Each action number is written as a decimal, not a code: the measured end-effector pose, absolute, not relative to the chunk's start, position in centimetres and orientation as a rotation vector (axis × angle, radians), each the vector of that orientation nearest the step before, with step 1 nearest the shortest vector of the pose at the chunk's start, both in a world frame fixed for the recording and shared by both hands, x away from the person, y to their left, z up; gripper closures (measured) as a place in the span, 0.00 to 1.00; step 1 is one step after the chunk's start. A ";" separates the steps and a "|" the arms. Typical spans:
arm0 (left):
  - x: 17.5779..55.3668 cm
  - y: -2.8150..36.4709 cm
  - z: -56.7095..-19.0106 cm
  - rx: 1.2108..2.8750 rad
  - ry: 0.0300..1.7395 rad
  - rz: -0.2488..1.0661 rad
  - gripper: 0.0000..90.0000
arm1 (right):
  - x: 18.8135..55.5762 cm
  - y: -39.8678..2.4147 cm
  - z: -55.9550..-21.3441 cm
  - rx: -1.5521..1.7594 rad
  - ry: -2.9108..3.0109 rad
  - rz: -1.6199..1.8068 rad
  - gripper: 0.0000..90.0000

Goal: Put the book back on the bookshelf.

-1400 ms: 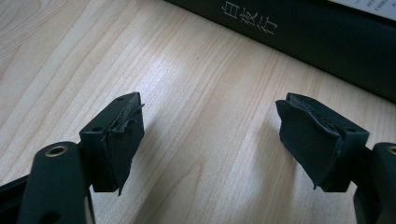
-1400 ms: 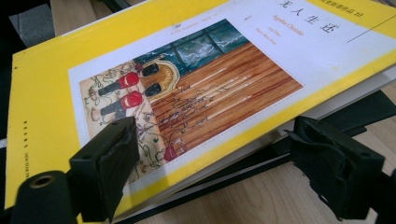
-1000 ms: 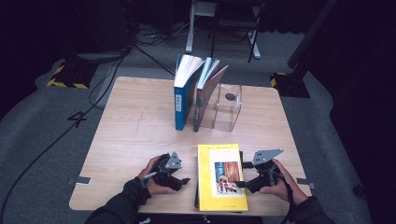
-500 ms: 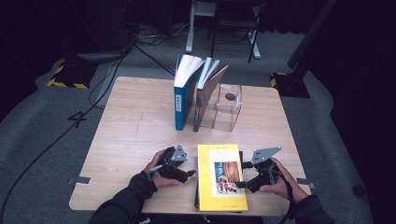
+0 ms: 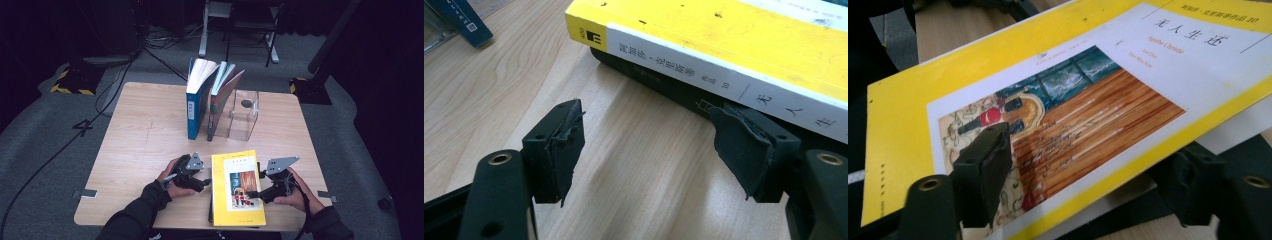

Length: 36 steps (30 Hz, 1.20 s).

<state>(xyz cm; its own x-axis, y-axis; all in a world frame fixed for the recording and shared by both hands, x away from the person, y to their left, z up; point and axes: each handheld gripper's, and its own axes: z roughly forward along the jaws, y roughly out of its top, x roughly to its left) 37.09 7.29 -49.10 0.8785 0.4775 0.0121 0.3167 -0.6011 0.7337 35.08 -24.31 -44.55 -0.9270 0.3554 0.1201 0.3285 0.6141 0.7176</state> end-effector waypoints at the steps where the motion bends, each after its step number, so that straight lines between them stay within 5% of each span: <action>1: 37.1 7.3 -49.1 2.264 0.568 0.266 0.32 | 35.3 -24.1 -44.6 0.600 2.791 1.259 0.43; 4: 37.2 7.2 -49.2 2.262 0.574 0.257 0.32 | 35.8 -23.9 -44.7 0.605 2.812 1.321 0.61; 11: 37.7 7.1 -49.2 2.281 0.571 0.242 0.33 | 36.4 -23.5 -44.8 0.589 2.806 1.426 0.81; 36: 39.3 7.5 -46.6 2.144 0.575 0.268 0.43 | 34.8 -23.9 -43.1 0.469 2.545 1.575 0.87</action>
<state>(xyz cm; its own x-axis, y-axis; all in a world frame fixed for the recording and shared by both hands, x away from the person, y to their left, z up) 39.34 7.48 -46.55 0.8698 0.4930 -0.0168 0.3048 -0.5104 0.8041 34.79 -23.92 -43.10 -0.9460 0.3173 0.0662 0.2009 0.4136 0.8880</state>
